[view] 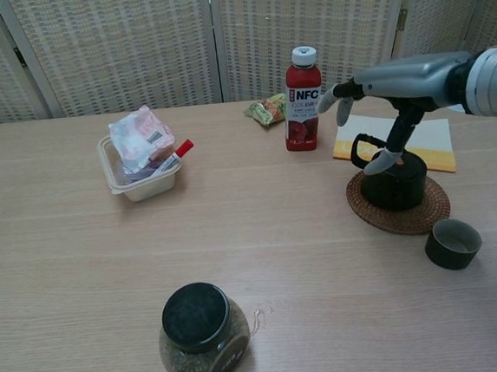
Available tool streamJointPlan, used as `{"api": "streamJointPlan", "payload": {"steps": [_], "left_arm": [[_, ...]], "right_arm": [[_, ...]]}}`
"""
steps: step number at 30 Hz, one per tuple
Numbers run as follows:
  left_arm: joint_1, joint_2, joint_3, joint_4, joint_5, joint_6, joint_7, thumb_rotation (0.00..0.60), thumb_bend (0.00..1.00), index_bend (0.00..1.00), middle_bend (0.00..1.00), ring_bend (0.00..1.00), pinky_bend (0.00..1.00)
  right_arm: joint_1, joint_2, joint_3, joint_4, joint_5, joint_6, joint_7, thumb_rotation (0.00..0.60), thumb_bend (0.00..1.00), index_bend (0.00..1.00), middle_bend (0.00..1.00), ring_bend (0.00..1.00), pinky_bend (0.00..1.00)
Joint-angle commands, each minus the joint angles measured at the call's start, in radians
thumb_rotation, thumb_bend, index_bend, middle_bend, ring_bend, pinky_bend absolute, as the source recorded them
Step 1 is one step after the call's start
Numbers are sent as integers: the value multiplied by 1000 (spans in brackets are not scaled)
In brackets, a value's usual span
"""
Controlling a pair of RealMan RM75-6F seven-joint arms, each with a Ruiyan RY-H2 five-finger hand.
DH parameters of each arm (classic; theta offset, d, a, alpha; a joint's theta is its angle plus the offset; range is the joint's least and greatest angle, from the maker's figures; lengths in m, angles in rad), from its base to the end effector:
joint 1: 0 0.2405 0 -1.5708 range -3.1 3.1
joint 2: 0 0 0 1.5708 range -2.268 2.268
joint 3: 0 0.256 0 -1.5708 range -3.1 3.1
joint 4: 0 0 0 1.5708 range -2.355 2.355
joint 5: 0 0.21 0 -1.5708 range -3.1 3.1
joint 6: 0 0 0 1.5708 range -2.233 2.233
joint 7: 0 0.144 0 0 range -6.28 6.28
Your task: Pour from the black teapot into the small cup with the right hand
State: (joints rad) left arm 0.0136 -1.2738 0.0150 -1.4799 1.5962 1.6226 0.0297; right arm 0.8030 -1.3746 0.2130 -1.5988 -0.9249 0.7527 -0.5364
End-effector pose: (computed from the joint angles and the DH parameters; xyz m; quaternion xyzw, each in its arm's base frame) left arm -0.3205 0.1364 0.1245 -0.5903 -0.3736 -0.3977 0.5948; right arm -0.1449 -0.3571 0.0130 0.7946 -0.3593 0.2758 0.4042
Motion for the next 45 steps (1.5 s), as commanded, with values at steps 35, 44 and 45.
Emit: {"api": "streamJointPlan", "payload": {"steps": [35, 44, 45], "left_arm": [[16, -9, -2, 33, -18, -5, -29, 600, 13, 0, 0, 0, 0], [16, -12, -4, 36, -19, -8, -31, 600, 13, 0, 0, 0, 0], [16, -12, -5, 36, -20, -8, -31, 600, 13, 0, 0, 0, 0]], "right_arm": [[155, -131, -125, 207, 198, -14, -18, 498, 0, 165, 320, 27, 0], [153, -122, -129, 196, 183, 8, -1, 497, 0, 167, 366, 81, 0], [152, -118, -129, 192, 181, 10, 1, 498, 0, 170, 371, 88, 0]]}}
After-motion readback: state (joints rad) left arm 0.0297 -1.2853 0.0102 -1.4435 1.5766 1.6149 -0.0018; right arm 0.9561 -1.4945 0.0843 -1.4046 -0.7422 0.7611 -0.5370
